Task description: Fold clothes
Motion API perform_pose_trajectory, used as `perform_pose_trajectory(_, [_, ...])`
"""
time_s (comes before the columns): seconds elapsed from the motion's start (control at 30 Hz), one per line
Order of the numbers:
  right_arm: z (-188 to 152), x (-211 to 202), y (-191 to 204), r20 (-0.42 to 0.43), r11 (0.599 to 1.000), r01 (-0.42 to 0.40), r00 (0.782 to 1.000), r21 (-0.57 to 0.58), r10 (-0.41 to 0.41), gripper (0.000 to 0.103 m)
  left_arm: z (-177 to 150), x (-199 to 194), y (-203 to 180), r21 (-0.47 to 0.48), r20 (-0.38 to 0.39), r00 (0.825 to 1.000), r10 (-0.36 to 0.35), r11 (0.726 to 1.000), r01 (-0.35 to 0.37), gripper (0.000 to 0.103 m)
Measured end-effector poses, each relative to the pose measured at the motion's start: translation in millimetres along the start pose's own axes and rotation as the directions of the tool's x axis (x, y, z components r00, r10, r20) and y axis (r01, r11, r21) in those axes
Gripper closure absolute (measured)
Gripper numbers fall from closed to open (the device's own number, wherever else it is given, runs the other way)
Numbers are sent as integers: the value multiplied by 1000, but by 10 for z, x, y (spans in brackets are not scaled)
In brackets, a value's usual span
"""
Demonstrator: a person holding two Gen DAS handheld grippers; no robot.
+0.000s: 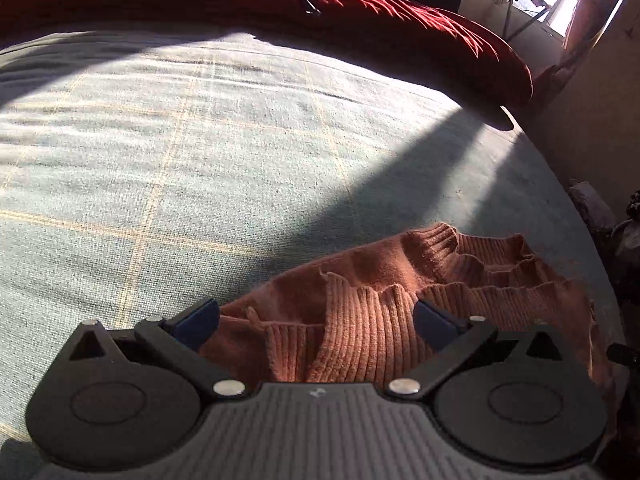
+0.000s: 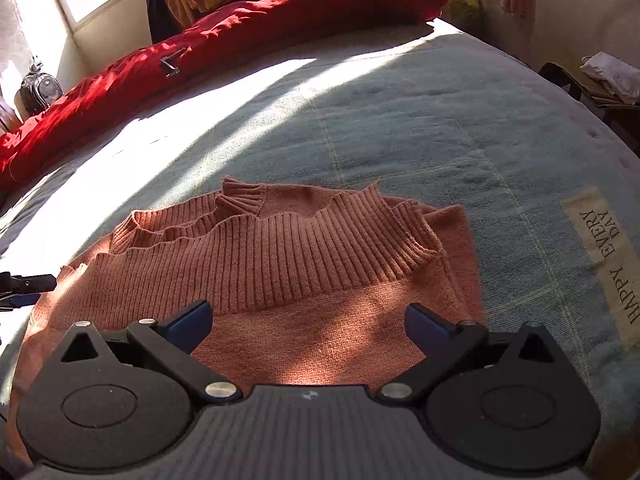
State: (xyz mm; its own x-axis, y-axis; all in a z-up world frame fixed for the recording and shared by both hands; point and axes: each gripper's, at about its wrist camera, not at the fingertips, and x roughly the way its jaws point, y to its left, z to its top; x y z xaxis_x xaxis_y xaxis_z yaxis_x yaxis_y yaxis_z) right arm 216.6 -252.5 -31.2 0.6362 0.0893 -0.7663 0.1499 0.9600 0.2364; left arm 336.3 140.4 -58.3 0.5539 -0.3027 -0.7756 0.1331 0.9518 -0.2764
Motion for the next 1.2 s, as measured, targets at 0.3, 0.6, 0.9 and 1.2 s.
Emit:
perform_pose_trajectory(0.3, [372,43,-281,10,977,-177,984,-120,179,0,-435,-550,-967,49,91,993,71,996,-76,0])
perform_pose_trajectory(0.6, [459,440,-249,-113,924,-339,939,-174,324,0,-833,-198,-1199,-36,-46,986,161,986,-163,0])
perform_pose_trajectory(0.9, [404,622,-243,-162,915,-354,931,-193,326,0,-1043,-131,-1126,-17,-48,983,176,984,-177,0])
perform_pose_trajectory(1.2, [290,669,-123,-150,921,-279,958,-273,246,0,-1047,-90,-1008,15,-50,994,98,995,-98,0])
